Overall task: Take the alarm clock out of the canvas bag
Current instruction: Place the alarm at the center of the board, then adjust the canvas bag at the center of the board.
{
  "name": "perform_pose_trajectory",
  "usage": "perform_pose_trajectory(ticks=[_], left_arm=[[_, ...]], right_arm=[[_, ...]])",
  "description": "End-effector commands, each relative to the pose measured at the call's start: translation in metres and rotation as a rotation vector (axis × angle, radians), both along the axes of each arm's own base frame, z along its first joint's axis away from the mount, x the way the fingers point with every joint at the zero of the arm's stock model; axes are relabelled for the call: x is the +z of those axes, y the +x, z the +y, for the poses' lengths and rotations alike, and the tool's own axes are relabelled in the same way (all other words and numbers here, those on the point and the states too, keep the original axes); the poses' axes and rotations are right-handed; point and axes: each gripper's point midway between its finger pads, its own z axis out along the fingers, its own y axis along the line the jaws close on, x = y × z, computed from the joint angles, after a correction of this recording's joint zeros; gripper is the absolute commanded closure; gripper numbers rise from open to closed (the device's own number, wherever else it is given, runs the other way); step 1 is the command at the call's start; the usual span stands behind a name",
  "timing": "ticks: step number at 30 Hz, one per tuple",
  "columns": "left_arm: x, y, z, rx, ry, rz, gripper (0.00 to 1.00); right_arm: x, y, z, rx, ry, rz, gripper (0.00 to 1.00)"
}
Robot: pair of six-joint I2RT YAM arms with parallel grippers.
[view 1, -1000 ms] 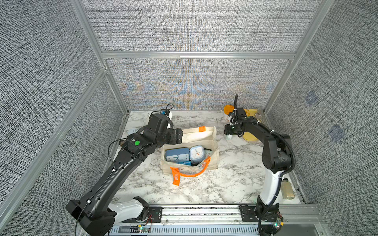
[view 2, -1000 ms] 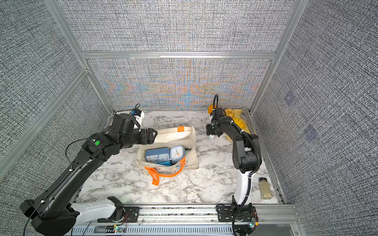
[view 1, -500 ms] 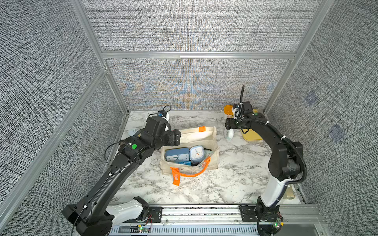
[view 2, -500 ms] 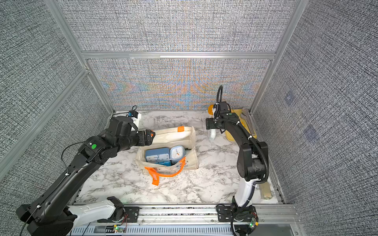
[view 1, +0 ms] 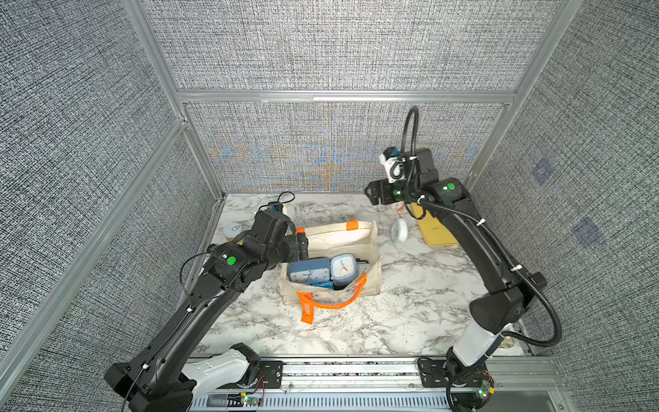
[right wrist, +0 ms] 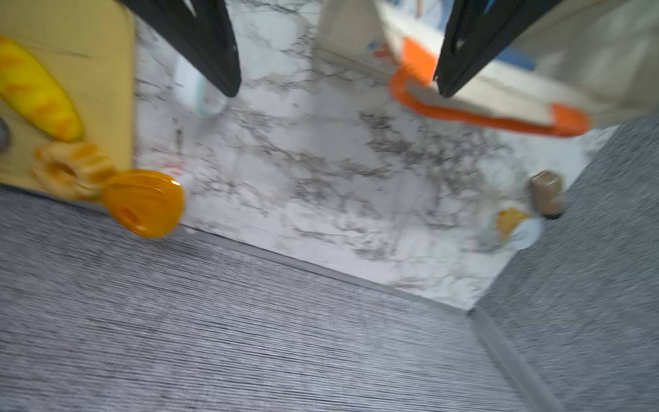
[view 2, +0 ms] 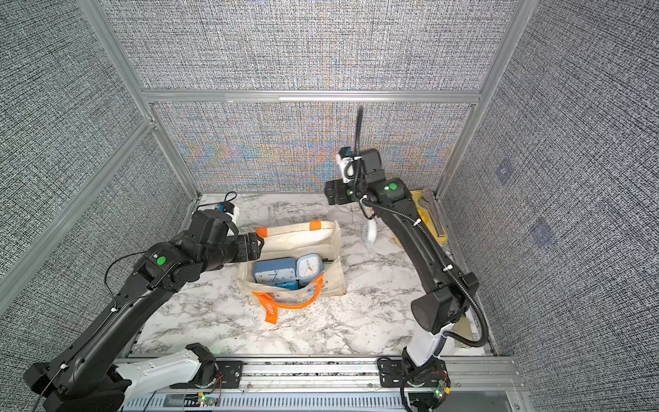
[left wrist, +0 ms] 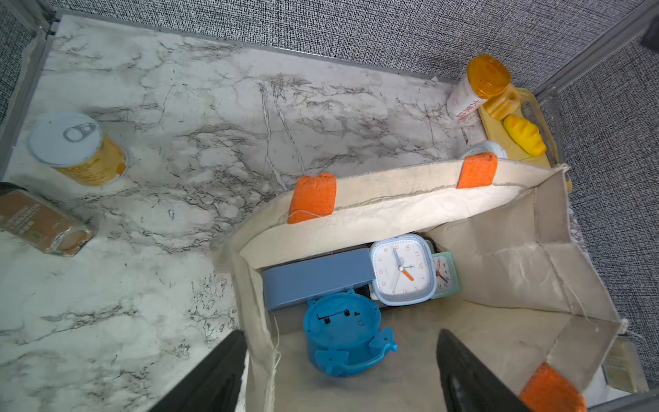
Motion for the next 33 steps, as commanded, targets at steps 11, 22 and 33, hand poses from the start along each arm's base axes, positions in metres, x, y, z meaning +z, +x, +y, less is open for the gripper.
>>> perform_pose_trajectory(ticks=[11,22,33], left_arm=[[0.015,0.04,0.012,0.066,-0.065,-0.038,0.15],[-0.006,0.044,0.016,0.064,-0.005,-0.021,0.16],[-0.041,0.027,0.014,0.027,-0.035,0.022,0.18]], right_arm=[[-0.084,-0.172,0.081,0.322,-0.024,0.422,0.19],[-0.149,-0.23,0.09,0.396,-0.154,0.616,0.18],[-0.167,-0.253,0.084,0.396,-0.187,0.64,0.18]])
